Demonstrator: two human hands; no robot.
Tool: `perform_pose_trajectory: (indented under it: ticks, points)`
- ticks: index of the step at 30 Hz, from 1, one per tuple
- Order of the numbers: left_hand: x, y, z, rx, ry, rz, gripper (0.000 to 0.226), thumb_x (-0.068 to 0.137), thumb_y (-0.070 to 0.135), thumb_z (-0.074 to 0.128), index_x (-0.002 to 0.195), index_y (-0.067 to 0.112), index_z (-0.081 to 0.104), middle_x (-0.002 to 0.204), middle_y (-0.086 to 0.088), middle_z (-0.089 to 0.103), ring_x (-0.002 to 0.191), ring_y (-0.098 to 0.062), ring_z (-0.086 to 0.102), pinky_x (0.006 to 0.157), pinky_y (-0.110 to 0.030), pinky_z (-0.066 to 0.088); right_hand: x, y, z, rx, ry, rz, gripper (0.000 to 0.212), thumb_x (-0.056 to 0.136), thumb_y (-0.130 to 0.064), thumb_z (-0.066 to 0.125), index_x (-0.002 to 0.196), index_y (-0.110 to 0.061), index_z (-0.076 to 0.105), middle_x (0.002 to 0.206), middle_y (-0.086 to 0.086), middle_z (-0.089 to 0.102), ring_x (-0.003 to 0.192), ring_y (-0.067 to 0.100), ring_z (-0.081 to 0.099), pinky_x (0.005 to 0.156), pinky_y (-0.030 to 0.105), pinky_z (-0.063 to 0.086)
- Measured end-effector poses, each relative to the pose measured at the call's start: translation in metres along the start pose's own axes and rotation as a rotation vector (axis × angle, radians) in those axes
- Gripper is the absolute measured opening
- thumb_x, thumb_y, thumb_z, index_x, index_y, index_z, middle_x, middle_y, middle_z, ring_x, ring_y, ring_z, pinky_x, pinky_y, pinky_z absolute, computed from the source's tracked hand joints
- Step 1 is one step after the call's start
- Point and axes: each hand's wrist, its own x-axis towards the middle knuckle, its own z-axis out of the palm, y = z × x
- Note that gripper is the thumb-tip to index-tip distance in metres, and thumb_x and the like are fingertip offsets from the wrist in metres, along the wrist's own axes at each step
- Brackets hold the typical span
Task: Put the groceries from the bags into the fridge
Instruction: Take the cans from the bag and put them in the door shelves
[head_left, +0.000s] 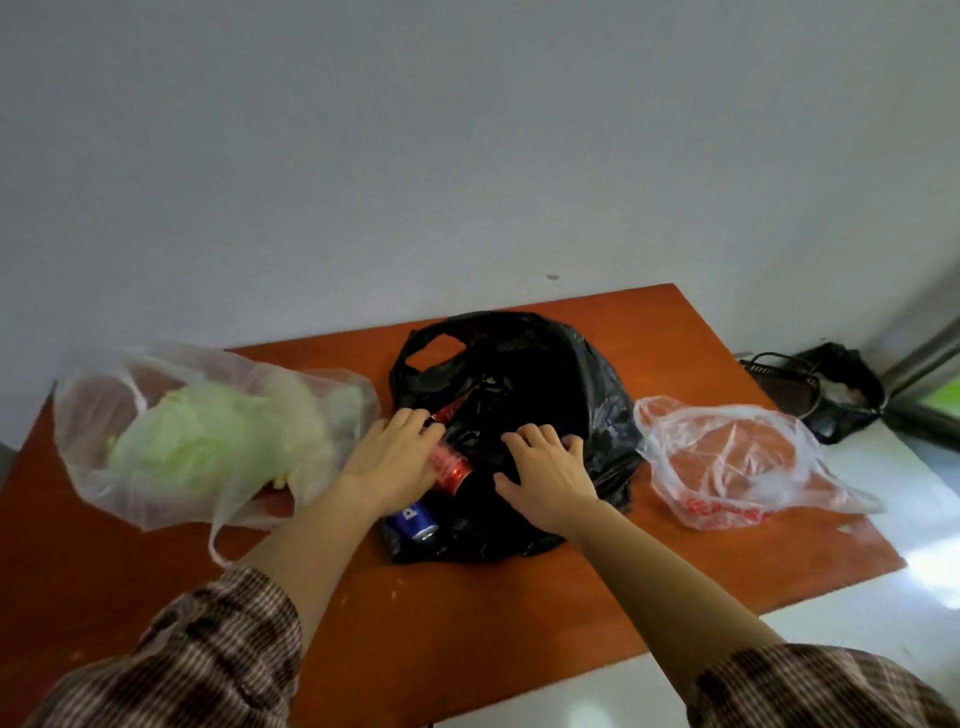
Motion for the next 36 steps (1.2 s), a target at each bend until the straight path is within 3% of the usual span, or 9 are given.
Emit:
perform_pose_trajectory:
  ticks: [4, 7, 11, 17, 21, 27, 31, 36]
  points:
    - [0.032, -0.038, 0.017, 0.107, -0.044, 0.313, 0.044, 0.091, 0.016, 0.048, 0.134, 0.017, 0.045, 0.135, -0.003, 0.047, 0.127, -0.022, 0.039, 0.096, -0.036, 0.037, 0.016, -0.029, 0.024, 0.077, -0.028, 0.030, 0.044, 0.097, -0.045, 0.041, 0.133, -0.021, 0.049, 0.127, -0.002, 0.049, 0.123, 0.021, 0.039, 0.105, 0.042, 0.022]
    - [0.051, -0.058, 0.027, 0.100, -0.114, 0.468, 0.046, 0.093, 0.025, 0.053, 0.137, 0.021, 0.044, 0.137, 0.002, 0.047, 0.128, -0.019, 0.038, 0.096, -0.033, 0.035, 0.020, -0.052, 0.038, 0.140, -0.077, 0.066, 0.035, 0.095, -0.048, 0.042, 0.112, -0.022, 0.059, 0.110, -0.003, 0.054, 0.111, 0.019, 0.043, 0.096, 0.038, 0.024]
    - [0.070, -0.069, 0.039, -0.011, -0.193, 0.501, 0.056, 0.091, 0.041, 0.056, 0.142, 0.024, 0.040, 0.140, 0.006, 0.045, 0.129, -0.015, 0.036, 0.097, -0.031, 0.036, 0.025, -0.074, 0.054, 0.209, -0.181, 0.097, 0.039, 0.093, -0.051, 0.046, 0.109, -0.020, 0.063, 0.111, -0.003, 0.060, 0.112, 0.017, 0.044, 0.093, 0.037, 0.025]
    - [0.090, -0.074, 0.044, -0.094, -0.252, 0.546, 0.064, 0.088, 0.033, 0.063, 0.145, 0.023, 0.037, 0.142, 0.004, 0.044, 0.129, -0.017, 0.035, 0.100, -0.033, 0.039, 0.032, -0.089, 0.073, 0.304, -0.282, 0.156, 0.050, 0.082, -0.059, 0.057, 0.110, -0.018, 0.059, 0.108, 0.001, 0.061, 0.108, 0.021, 0.048, 0.090, 0.035, 0.040]
    - [0.101, -0.069, 0.044, -0.059, -0.292, 0.551, 0.069, 0.083, 0.037, 0.067, 0.143, 0.023, 0.038, 0.139, 0.002, 0.047, 0.126, -0.020, 0.039, 0.098, -0.037, 0.040, 0.032, -0.092, 0.079, 0.303, -0.322, 0.216, 0.064, 0.072, -0.062, 0.064, 0.119, -0.019, 0.056, 0.115, 0.002, 0.060, 0.110, 0.022, 0.046, 0.093, 0.034, 0.039]
    - [0.097, -0.052, 0.048, 0.032, -0.323, 0.484, 0.081, 0.076, 0.045, 0.071, 0.143, 0.023, 0.033, 0.136, 0.001, 0.049, 0.126, -0.026, 0.032, 0.093, -0.049, 0.035, 0.031, -0.098, 0.080, 0.327, -0.296, 0.273, 0.061, 0.066, -0.055, 0.069, 0.114, -0.019, 0.059, 0.110, 0.002, 0.060, 0.108, 0.023, 0.044, 0.094, 0.033, 0.036]
    - [0.098, -0.050, 0.050, -0.077, -0.334, 0.392, 0.057, 0.067, 0.050, 0.073, 0.116, 0.029, 0.052, 0.117, 0.005, 0.058, 0.116, -0.023, 0.036, 0.090, -0.048, 0.031, 0.023, -0.084, 0.060, 0.324, -0.214, 0.276, 0.055, 0.066, -0.053, 0.071, 0.107, -0.017, 0.061, 0.102, 0.001, 0.060, 0.102, 0.019, 0.040, 0.090, 0.033, 0.036]
    - [0.097, -0.054, 0.050, -0.387, -0.331, 0.189, 0.076, 0.050, 0.062, 0.078, 0.118, 0.033, 0.058, 0.110, 0.002, 0.061, 0.115, -0.024, 0.048, 0.094, -0.048, 0.038, 0.008, -0.064, 0.021, 0.373, -0.137, 0.309, 0.055, 0.066, -0.052, 0.072, 0.108, -0.018, 0.061, 0.099, 0.002, 0.058, 0.098, 0.020, 0.037, 0.087, 0.036, 0.040]
